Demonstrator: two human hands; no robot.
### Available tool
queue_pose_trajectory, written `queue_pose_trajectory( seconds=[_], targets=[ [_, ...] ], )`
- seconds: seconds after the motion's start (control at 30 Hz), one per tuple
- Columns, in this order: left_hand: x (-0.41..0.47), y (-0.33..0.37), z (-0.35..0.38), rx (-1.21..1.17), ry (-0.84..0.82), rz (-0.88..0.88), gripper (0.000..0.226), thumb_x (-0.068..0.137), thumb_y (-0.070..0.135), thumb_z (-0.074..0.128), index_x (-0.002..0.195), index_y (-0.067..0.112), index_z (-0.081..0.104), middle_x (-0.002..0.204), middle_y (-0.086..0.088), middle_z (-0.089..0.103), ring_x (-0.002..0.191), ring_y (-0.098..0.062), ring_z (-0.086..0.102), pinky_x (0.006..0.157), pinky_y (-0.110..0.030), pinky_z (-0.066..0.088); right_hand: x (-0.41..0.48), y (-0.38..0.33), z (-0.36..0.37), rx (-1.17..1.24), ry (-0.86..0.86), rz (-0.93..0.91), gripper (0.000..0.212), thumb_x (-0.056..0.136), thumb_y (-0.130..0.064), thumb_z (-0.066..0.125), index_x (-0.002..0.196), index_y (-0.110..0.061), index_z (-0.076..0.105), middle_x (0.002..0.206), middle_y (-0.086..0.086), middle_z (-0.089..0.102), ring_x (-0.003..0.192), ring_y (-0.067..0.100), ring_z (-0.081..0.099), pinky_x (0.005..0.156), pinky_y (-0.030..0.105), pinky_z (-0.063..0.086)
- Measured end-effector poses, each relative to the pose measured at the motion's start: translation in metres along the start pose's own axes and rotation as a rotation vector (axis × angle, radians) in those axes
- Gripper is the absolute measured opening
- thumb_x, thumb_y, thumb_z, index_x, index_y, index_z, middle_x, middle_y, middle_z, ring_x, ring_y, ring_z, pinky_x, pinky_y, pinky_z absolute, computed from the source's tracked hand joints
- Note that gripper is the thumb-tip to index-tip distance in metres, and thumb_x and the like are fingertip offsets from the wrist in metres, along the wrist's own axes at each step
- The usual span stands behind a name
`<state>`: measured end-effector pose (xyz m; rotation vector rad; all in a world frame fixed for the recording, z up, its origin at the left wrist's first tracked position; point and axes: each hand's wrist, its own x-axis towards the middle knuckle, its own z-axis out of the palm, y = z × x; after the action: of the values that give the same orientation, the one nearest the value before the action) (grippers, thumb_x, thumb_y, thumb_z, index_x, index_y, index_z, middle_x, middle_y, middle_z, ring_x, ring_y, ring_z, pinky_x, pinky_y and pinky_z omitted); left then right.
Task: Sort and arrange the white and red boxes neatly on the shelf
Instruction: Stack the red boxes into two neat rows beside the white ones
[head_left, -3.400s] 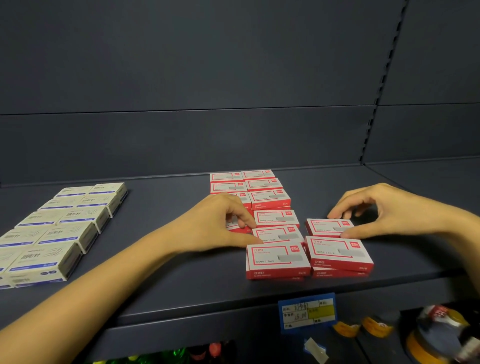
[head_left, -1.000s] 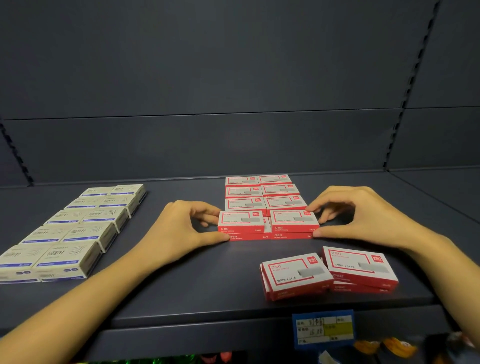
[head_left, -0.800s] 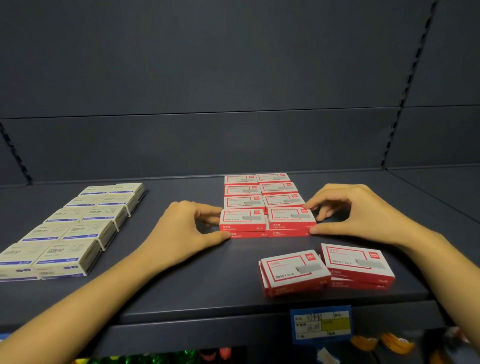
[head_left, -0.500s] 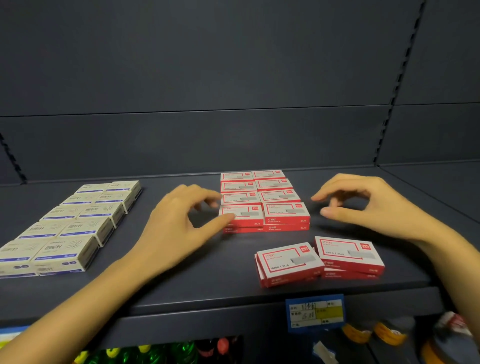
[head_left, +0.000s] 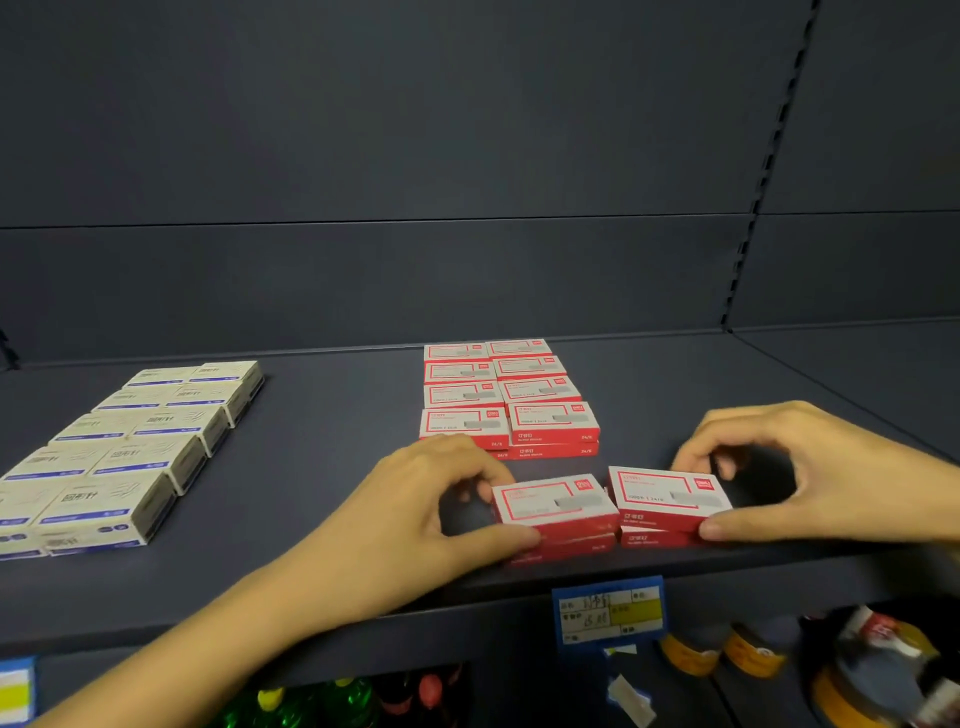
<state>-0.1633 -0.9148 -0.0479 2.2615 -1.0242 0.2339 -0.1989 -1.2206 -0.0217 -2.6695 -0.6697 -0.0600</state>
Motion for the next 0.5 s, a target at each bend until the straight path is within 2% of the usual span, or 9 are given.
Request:
queue_pose_trajectory(
  seconds=[0.13,0.3,0.43,0.5],
  targets=[
    [0.0,-0.007,-0.017,0.016,0.055,-0.007,0.041,0.069,0.057,0.059,0.094,0.026,0.066,0.087,0.018,0.062,0.086,-0.003,0.056,0.078,-0.014,0.042,0.005,-0.003,-0.002,0.061,0.004,0.015,0.039,0.065,-0.064,0.066,0.099,-0.046,0.061,0.099,-0.019,0.064,0.09,0.01,0.059,0.068,0.022,0.052],
    [-0.001,-0.026,-0.032,0.09,0.034,-0.127,0.049,0.065,0.057,0.057,0.102,0.026,0.066,0.092,0.014,0.062,0.085,-0.003,0.054,0.077,-0.015,0.041,0.021,-0.015,-0.004,0.147,0.032,0.005,0.034,0.064,-0.055,0.068,0.096,-0.043,0.066,0.095,-0.019,0.065,0.085,0.012,0.06,0.069,0.022,0.05],
    [-0.006,-0.036,-0.026,0.068,-0.027,-0.193,0.036,0.072,0.045,0.066,0.103,0.028,0.065,0.092,0.015,0.062,0.087,-0.005,0.055,0.082,-0.023,0.044,0.04,-0.024,0.0,0.084,0.026,0.015,0.044,0.062,-0.06,0.063,0.101,-0.04,0.064,0.095,-0.022,0.063,0.088,0.005,0.06,0.073,0.02,0.051],
    [-0.008,-0.039,-0.023,0.046,-0.011,-0.216,0.032,0.072,0.041,0.07,0.1,0.029,0.064,0.088,0.016,0.061,0.084,-0.005,0.053,0.079,-0.021,0.044,0.047,-0.027,0.002,0.016,0.013,0.03,0.051,0.061,-0.065,0.058,0.105,-0.04,0.061,0.096,-0.022,0.061,0.089,0.001,0.058,0.075,0.021,0.051]
  ],
)
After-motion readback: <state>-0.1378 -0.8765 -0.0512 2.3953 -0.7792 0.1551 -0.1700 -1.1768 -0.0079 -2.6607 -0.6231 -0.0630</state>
